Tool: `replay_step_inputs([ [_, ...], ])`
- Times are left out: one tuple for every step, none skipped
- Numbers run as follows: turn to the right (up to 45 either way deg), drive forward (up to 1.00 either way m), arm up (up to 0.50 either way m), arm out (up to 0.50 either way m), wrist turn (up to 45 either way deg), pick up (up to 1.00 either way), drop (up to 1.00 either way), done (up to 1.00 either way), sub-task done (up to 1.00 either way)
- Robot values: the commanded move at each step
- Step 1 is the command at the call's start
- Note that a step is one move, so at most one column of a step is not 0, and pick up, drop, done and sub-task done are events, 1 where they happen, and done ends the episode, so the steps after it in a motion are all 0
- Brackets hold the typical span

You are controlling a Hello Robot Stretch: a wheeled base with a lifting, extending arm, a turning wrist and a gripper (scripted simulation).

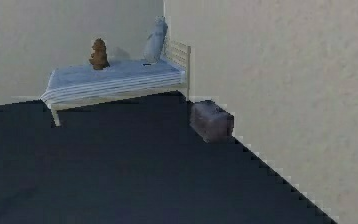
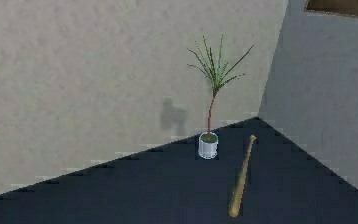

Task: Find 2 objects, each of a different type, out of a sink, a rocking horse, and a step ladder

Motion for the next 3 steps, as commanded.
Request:
replay_step_inputs([
  [-9.0, 0.0, 0.0, 0.0, 0.0, 0.0, 0.0, 0.0, 0.0],
  [0.0, 0.7, 0.0, 0.0, 0.0, 0.0, 0.0, 0.0, 0.0],
  [-45.0, 0.0, 0.0, 0.0, 0.0, 0.0, 0.0, 0.0, 0.0],
])
